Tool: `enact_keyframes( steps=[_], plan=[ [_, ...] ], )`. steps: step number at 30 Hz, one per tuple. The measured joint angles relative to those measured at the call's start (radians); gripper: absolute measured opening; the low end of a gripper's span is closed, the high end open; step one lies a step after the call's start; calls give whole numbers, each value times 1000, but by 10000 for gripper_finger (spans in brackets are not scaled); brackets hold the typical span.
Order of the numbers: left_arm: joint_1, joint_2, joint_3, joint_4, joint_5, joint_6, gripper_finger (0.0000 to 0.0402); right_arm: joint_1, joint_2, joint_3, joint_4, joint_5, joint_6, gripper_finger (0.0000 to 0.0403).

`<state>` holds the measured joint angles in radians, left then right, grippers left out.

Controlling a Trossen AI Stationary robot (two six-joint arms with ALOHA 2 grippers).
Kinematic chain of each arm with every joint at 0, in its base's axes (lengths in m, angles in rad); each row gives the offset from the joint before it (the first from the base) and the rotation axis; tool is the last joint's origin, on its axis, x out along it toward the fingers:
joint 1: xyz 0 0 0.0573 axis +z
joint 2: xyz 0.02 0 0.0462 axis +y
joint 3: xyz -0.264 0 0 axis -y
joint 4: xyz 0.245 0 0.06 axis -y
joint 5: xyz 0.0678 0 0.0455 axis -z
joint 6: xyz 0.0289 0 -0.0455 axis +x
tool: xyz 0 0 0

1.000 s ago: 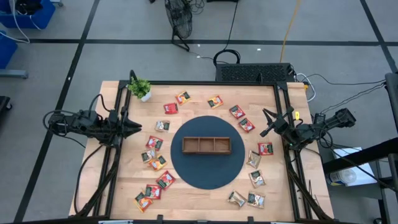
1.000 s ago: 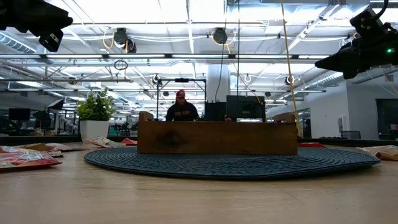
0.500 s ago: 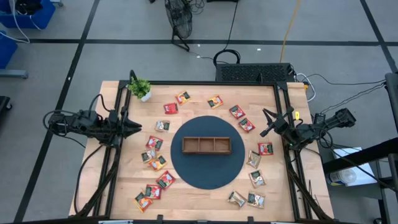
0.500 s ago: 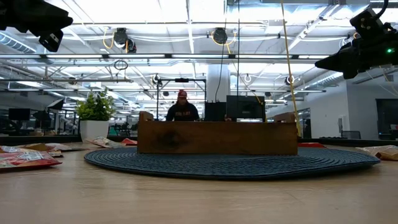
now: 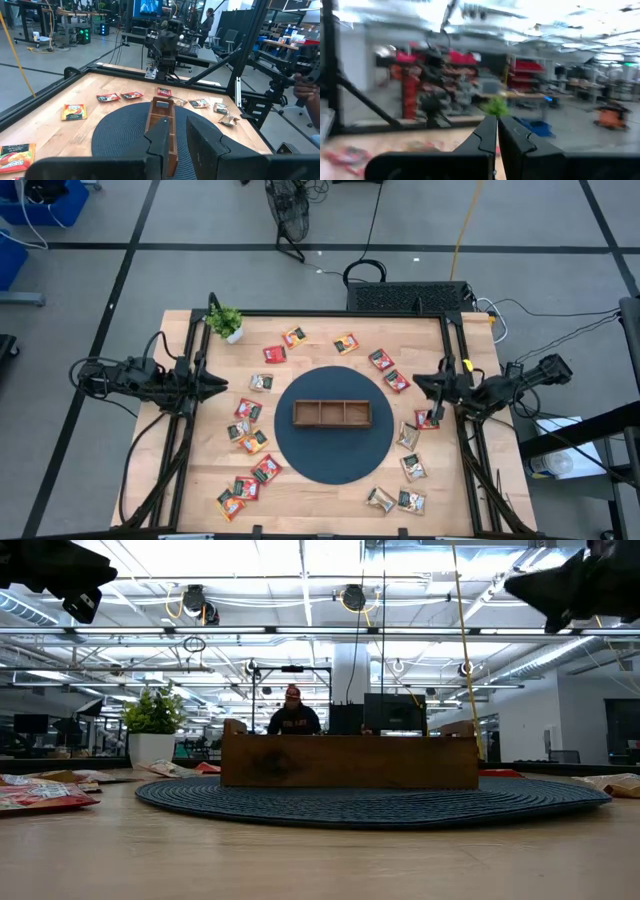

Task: Pick & Place Tea
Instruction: Put the red tea bag into the left section of the wooden organizer

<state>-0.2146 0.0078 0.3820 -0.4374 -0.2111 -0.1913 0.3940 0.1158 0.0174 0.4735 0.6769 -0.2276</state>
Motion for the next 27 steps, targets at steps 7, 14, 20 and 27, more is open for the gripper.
enact_keyframes(
  steps=[7, 14, 20, 27],
  plan=[
    [0, 0, 0, 0, 0, 0, 69, -1, 7, 0, 1, 3, 182, 6],
    [0, 0, 0, 0, 0, 0, 69, -16, 27, 9, 97, 66, 154, 10],
    [0, 0, 0, 0, 0, 0, 69, -101, 328, 246, -162, 171, 197, 91],
    [0, 0, 0, 2, 0, 0, 69, -369, 850, 784, -789, -22, 450, 199]
  ],
)
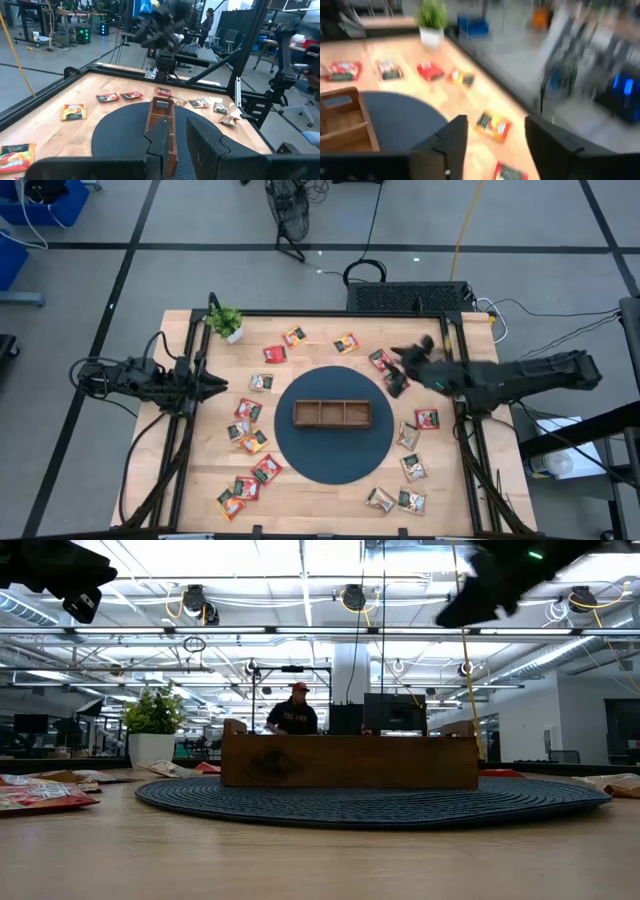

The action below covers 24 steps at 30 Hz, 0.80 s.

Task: Pick & Place Tea
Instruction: Put the red tea bag into the left section of the wooden organizer

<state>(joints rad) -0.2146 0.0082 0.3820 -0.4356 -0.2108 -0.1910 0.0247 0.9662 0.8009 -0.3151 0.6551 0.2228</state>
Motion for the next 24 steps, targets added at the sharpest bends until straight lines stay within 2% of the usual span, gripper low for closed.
enact_keyframes(
  steps=[4, 8, 11, 15, 24],
  plan=[
    [0, 0, 0, 0, 0, 0, 69, -190, 283, 237, -250, -262, 48, 232],
    [0, 0, 0, -1, 0, 0, 69, -331, 479, 334, -332, -389, 1, 250],
    [0, 0, 0, 0, 0, 0, 69, -413, 577, 333, -383, -454, 4, 255],
    [0, 0, 0, 0, 0, 0, 69, -482, 641, 295, -385, -547, 35, 255],
    [0, 0, 0, 0, 0, 0, 69, -503, 717, 191, -295, -556, 29, 256]
  ],
)
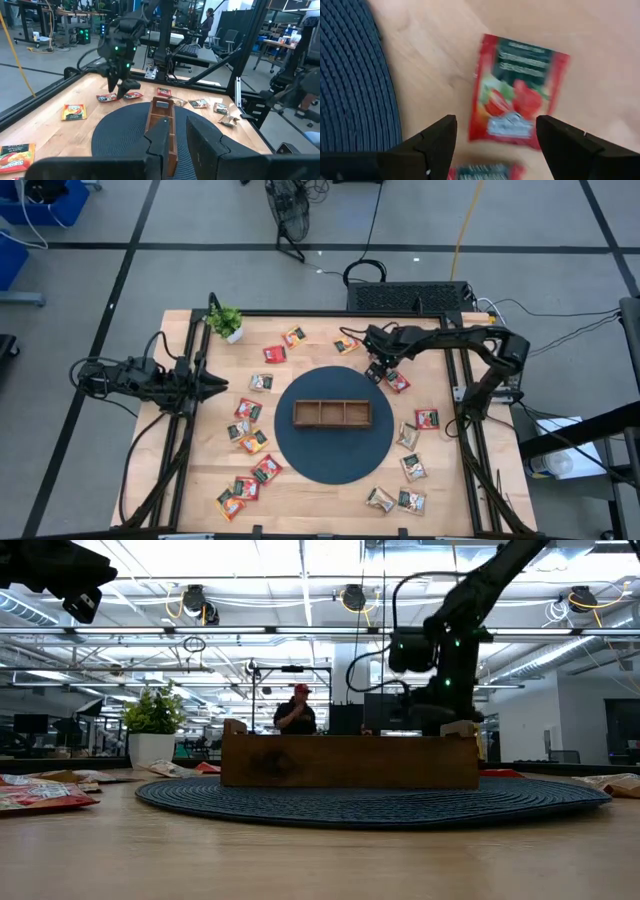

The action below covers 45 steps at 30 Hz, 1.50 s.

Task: Pick & Place Tea
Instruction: Put the red tea bag into the left section of the wooden organizer

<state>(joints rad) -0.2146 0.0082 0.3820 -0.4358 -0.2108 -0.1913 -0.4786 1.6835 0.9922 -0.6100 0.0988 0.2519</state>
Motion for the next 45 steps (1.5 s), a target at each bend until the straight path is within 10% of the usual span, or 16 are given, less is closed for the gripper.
enact_keyframes(
  steps=[13, 28, 45],
  plan=[
    [0, 0, 0, 0, 0, 0, 69, -1, 0, -53, 79, 10, 25, 228],
    [0, 0, 0, 0, 0, 0, 69, 12, -4, -55, 87, 72, -10, 22],
    [0, 0, 0, -1, 0, 0, 69, 263, -345, -56, 377, -8, -51, 22]
  ],
)
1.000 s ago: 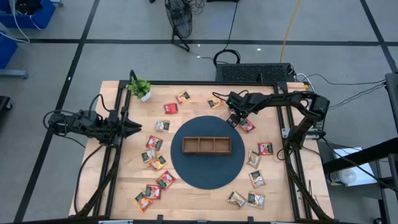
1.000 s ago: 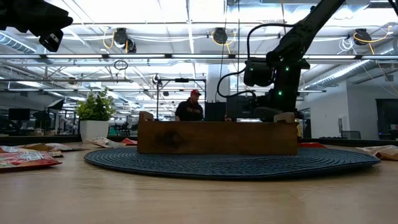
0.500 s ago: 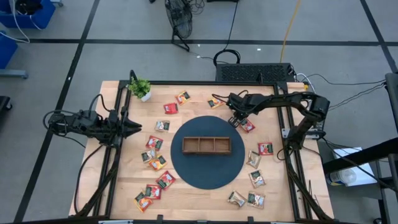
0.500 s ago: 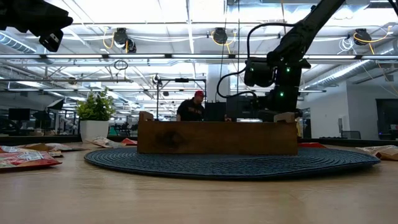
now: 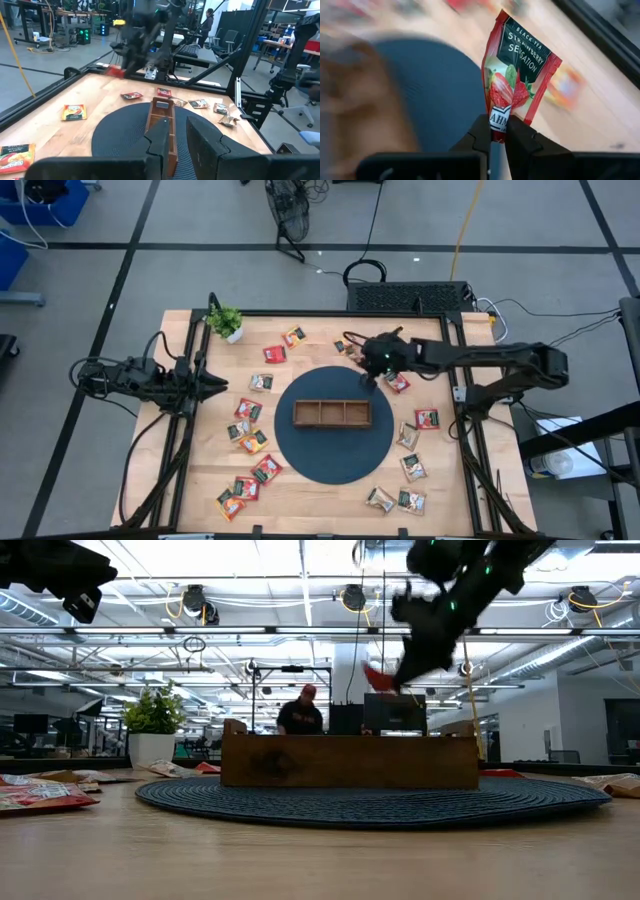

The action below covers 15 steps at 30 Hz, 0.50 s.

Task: Pick & Place Tea
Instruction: Put the red tea bag into the left section of the wooden organizer

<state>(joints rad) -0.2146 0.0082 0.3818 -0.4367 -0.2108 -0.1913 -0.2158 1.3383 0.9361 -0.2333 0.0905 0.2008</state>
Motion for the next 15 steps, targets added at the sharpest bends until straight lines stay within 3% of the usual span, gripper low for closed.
enact_keyframes(
  steps=[3, 6, 15],
  plan=[
    [0, 0, 0, 10, -2, 4, 69, 59, 6, 1, 135, -93, -7, 22],
    [1, 0, 1, 153, -41, 5, 69, 108, 46, 1, 242, -148, -8, 22],
    [1, 0, 0, 359, -53, 5, 69, 183, 178, 1, 462, -168, -47, 22]
  ],
)
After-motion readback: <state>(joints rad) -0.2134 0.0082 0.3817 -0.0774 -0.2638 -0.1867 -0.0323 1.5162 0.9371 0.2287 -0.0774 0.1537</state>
